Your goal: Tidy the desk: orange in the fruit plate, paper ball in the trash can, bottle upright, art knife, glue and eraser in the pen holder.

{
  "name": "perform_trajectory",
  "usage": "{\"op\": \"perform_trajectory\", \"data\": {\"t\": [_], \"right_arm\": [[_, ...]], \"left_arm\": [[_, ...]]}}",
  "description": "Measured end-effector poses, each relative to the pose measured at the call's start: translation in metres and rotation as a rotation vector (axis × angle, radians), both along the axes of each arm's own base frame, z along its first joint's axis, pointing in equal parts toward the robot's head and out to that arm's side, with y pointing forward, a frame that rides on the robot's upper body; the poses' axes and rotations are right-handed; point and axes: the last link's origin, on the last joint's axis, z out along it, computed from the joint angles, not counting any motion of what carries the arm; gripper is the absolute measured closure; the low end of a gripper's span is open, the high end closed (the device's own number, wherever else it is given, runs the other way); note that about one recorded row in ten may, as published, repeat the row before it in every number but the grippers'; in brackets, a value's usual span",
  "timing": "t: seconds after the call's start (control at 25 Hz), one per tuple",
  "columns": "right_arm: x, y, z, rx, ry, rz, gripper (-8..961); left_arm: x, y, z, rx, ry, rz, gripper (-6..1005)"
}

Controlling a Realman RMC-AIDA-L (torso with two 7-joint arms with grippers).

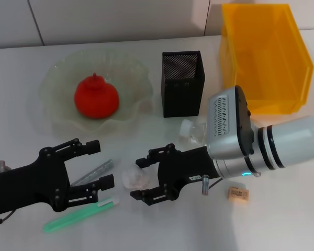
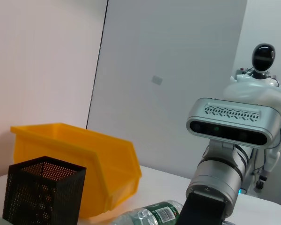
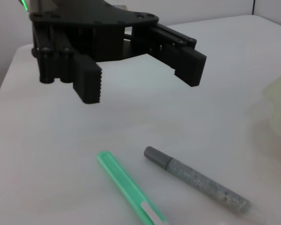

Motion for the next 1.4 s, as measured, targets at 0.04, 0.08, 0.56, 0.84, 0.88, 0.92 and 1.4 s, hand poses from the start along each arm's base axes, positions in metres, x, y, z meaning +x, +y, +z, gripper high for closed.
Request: {"op": "perform_trajectory", "data": {"t": [0.04,0.08,0.56,0.84,0.88,0.92,1.4], "right_arm": [[-0.001,0.001,-0.001,0.002,-0.003,0.001,220],[-0.001,0.001,-0.001,0.002,-0.003,0.001,220],[-0.001,0.005,-0.006,0.026,-0.025,-0.011,225],[-0.002,0.004,-0.013,0.033,-0.056,0.008,243],[-0.003,0.005,-0.013,0.033,-0.055,0.010,258],[-0.004,0.005,-0.013,0.032,-0.054,0.008,274],[-0.007,0.010,-0.010,0.034,-0.051,-0.019,501]], "left_arm": [[0.000,0.000,0.000,-0.001,-0.002,0.000,174],[0.000,0.000,0.000,-0.001,-0.002,0.000,174],[0.001,-0.003,0.000,-0.009,-0.012,-0.005,175],[0.001,-0.003,0.001,-0.009,-0.012,-0.007,174],[0.001,-0.003,0.001,-0.008,-0.011,-0.007,174],[0.001,-0.002,0.001,-0.008,-0.012,-0.008,174],[0.002,-0.003,0.001,-0.005,-0.017,-0.013,175]]}}
